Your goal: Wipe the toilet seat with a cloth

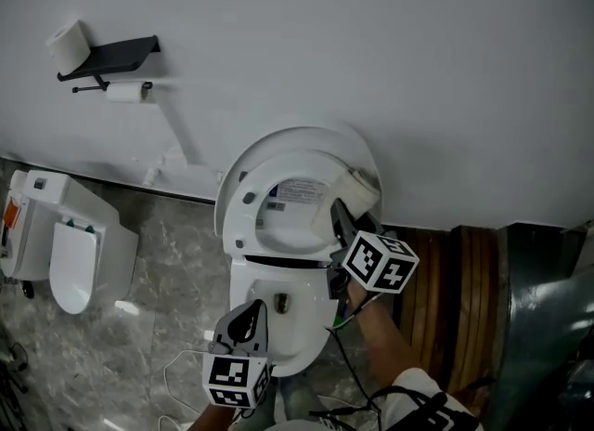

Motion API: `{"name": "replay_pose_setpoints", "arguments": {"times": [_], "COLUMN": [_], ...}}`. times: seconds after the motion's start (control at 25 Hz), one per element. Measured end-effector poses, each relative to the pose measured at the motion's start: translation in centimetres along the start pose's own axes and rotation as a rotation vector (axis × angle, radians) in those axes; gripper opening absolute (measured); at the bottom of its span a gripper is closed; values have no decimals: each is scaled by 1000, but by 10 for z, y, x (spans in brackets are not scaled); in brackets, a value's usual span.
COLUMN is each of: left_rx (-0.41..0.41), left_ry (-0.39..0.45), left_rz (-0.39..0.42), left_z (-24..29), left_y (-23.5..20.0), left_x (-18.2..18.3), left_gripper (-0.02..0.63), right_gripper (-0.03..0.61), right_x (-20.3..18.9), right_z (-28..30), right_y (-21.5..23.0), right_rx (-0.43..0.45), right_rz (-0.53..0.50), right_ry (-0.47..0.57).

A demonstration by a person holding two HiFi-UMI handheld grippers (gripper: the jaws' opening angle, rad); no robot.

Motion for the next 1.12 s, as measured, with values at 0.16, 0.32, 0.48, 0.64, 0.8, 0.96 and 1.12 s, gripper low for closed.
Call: {"name": "replay_pose_setpoints", "arguments": {"times": [0.16,0.32,0.48,0.64,0.8,0.96,1.12], "left_rx": [-7,3,3,6,12,18,33], "left_ry": [11,10,6,-1,-8,-14,-18], "left_rz": [8,-7,-12,-27,-39,-37,-38], "left_z": [6,14,15,15,17,22,26], "left_y": [5,6,9,10,8,4,-1], "left_x": [-6,-17,-29,-45,-64,-88,-108], "left_gripper": [-3,-3,-3,-3,-3,-3,-3], "right_gripper": [101,101,101,101,101,101,101], "right_x": [-12,-25,-36,-49,-73,-95,-122], "right_z": [-13,-22,-28,-32,-30,-27,-27], "right_y": [23,44,59,77,98,115,135], "right_rx": [-24,-33,-44,-71,-90,-102,-123], "right_rz": [40,78,112,128,144,145,162], "right_ry": [14,49,84,115,112,132,127]}}
Point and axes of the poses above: the fingertips, and each gripper's own axes: z forward along the fingers, y to its right, x out of its top, the point moved 7 cm from there along -z, backward along the fingers, and after that the axes turned 11 degrees about z, right-handed, at the moved point
